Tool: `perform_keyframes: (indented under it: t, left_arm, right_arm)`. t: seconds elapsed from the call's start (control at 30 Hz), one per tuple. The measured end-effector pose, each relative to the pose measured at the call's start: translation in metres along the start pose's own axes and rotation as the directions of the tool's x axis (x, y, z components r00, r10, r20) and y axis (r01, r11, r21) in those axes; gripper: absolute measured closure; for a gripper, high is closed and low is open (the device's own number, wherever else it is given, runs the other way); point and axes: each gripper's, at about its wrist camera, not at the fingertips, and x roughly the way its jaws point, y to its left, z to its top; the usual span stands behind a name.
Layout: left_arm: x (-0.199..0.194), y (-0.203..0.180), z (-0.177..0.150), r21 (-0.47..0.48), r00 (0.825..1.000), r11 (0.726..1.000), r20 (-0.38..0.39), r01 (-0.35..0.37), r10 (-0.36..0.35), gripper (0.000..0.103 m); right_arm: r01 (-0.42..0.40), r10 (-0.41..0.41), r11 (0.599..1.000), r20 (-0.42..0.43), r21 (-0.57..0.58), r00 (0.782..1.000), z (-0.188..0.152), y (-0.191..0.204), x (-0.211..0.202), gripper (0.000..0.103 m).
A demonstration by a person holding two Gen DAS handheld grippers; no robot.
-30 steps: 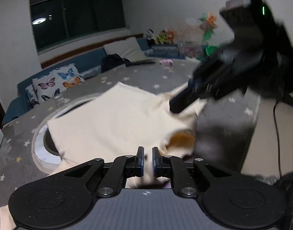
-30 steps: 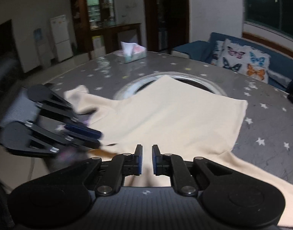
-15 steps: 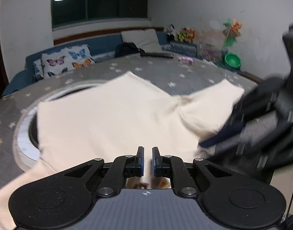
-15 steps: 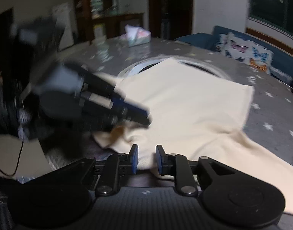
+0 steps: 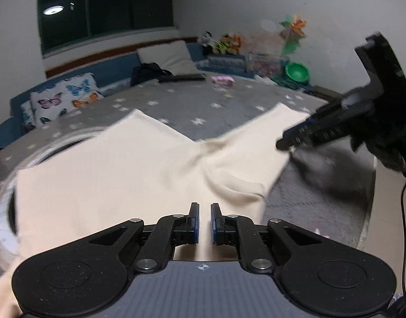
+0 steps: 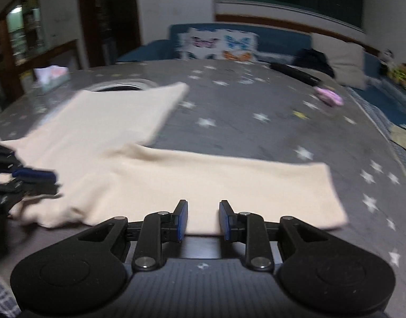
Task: Fold clothes
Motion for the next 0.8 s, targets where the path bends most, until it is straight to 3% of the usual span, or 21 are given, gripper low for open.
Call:
perform_keyframes:
  t: [0.3,0.37,0.5,0.57,0.67,0.8]
  left_arm:
    - [0.004,-0.013,0.003,0.048,1.0,0.999,0.003,-0.001,0.0,0.091]
    - [0.006,-0.015,0.005,0.051,1.0,0.999,0.001,0.001,-0.001,0.091]
    - [0.012,-0.019,0.005,0.064,1.0,0.998,-0.013,0.002,-0.001,0.091]
    - [0.012,-0.02,0.006,0.066,1.0,0.998,-0.014,0.001,0.0,0.091]
    - [0.014,-0.021,0.007,0.073,1.0,0.997,-0.018,0.0,0.001,0.091]
    - [0.014,-0.022,0.008,0.088,1.0,0.996,-0.022,-0.003,0.005,0.091]
  right_arm:
    - [0.184,-0.191,0.972,0.033,0.148,0.981,-0.008,-0.067,-0.009,0.07]
    - [0.208,-0.217,0.959,0.028,0.194,0.976,-0.011,-0.08,-0.009,0.064]
    - [0.213,-0.225,0.948,0.026,0.236,0.974,-0.012,-0.092,-0.008,0.064]
    - [0.202,-0.215,0.949,0.029,0.241,0.976,-0.011,-0.093,-0.007,0.067]
    - [0.185,-0.199,0.951,0.033,0.248,0.979,-0.01,-0.094,-0.006,0.091]
    - [0.21,-0.229,0.948,0.055,0.239,0.972,-0.003,-0.095,-0.005,0.094]
